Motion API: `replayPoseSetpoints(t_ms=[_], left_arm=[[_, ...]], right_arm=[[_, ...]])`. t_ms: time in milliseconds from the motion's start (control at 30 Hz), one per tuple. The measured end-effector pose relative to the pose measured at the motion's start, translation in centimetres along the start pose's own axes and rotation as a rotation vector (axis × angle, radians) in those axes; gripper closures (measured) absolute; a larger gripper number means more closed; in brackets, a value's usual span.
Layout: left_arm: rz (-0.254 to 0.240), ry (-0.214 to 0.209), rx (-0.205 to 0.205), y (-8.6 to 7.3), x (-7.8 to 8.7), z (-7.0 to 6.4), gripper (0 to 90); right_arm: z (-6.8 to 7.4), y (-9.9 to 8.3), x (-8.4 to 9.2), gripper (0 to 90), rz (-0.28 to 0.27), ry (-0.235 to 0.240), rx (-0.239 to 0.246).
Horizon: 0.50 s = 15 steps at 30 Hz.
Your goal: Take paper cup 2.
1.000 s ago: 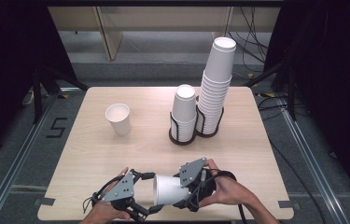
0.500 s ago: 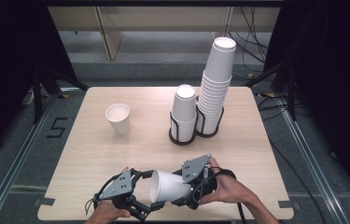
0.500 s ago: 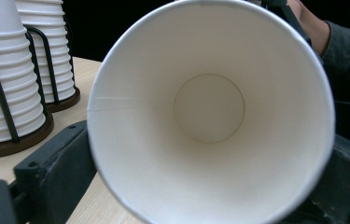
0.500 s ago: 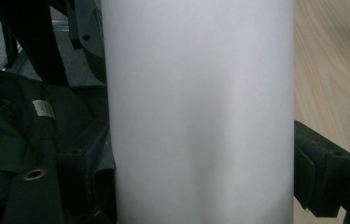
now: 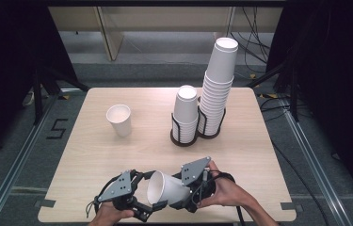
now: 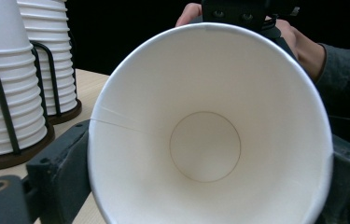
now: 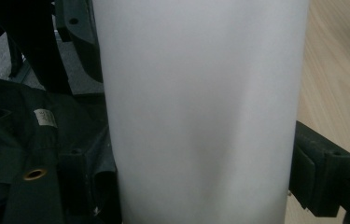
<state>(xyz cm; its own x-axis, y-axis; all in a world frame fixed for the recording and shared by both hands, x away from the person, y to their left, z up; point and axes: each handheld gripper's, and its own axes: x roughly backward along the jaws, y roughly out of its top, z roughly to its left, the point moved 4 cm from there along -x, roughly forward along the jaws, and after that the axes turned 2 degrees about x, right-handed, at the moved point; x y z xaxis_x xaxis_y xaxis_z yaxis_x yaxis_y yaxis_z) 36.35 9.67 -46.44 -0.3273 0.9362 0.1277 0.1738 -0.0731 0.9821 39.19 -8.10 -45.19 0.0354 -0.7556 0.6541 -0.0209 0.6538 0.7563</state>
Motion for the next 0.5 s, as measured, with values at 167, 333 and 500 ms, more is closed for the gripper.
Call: replayPoseSetpoints(t_ms=[167,333,500], left_arm=[[0.020,0.047,-0.011,0.19,0.06,0.01,8.2],[0.042,0.076,-0.013,0.39,0.12,-0.05,8.3],[0.044,0.087,-0.013,0.53,0.16,-0.09,8.2]], right_arm=[[-0.09,0.03,-0.14,16.0,0.020,-0.053,-0.032],[0.02,0.10,-0.12,16.2,0.067,-0.120,-0.004],[0.29,0.25,-0.26,20.6,0.090,-0.141,0.019]])
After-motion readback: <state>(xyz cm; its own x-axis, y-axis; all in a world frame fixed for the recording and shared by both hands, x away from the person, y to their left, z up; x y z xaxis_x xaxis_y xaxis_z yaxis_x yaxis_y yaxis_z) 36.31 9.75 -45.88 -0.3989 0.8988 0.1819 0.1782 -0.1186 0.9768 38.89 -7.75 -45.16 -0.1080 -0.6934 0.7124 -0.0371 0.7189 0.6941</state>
